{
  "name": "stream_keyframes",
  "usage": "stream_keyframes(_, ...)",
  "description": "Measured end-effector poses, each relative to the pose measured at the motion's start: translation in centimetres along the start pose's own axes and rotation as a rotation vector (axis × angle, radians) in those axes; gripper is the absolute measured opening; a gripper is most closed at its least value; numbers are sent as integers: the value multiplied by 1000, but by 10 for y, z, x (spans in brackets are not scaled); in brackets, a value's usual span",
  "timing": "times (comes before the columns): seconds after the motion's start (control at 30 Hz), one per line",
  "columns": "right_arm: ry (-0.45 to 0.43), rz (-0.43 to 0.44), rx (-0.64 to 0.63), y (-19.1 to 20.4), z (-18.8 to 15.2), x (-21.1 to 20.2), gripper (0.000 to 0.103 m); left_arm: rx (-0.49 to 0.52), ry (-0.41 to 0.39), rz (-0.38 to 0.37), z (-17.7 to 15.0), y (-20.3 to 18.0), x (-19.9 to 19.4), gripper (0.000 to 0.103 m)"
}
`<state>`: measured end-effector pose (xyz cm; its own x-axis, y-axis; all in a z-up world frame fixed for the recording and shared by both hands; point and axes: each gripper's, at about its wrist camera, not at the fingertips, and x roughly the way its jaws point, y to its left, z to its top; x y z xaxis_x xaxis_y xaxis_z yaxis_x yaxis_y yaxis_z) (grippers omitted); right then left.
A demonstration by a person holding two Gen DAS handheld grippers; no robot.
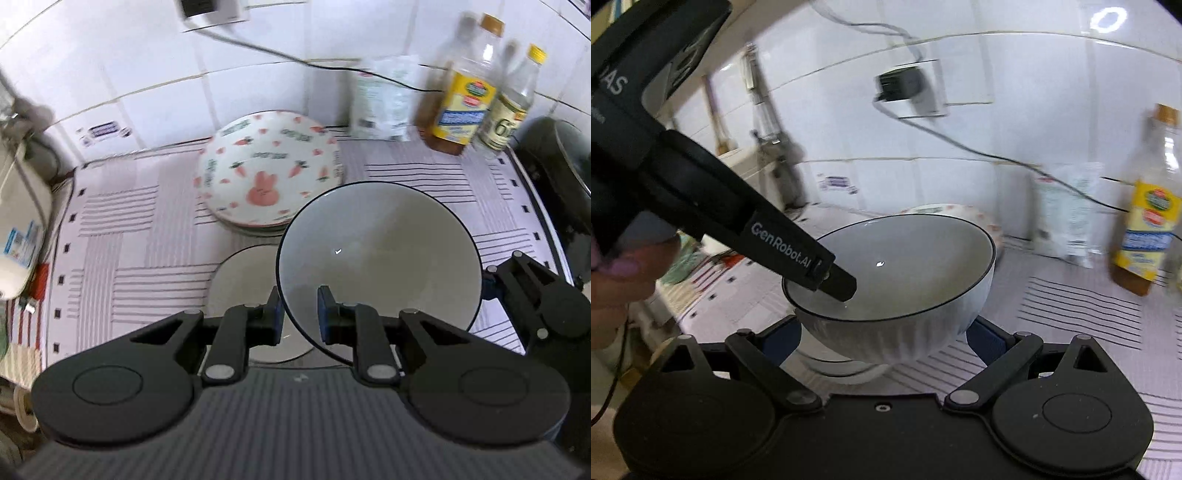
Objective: Organize plates and bowls
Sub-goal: 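Lift the bowl with the left gripper and carry it over the nested bowls, then lower the bowl into the nested bowls and open the left gripper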
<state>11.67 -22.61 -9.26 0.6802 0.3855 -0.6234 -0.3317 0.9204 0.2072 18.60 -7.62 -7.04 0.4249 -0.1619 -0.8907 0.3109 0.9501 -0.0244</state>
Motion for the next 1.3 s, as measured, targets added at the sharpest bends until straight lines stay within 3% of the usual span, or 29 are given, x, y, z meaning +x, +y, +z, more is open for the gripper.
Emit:
stream_keyframes(0.4, 113, 87, -119, 35, 6, 46, 98, -96, 73, 15, -10, 47, 27, 17)
stream_keyframes(0.77, 176, 41, -105, 30, 6, 76, 98, -81, 139, 34, -1, 48, 60, 17)
stream_keyframes(0.93, 244, -7, -174, 35, 5, 92, 98, -27, 180, 61, -3, 41, 72, 17)
stream_keyframes(1.3, 306, -34, -246, 37, 14, 100, 98, -19, 210, 93, 2, 37, 74, 18)
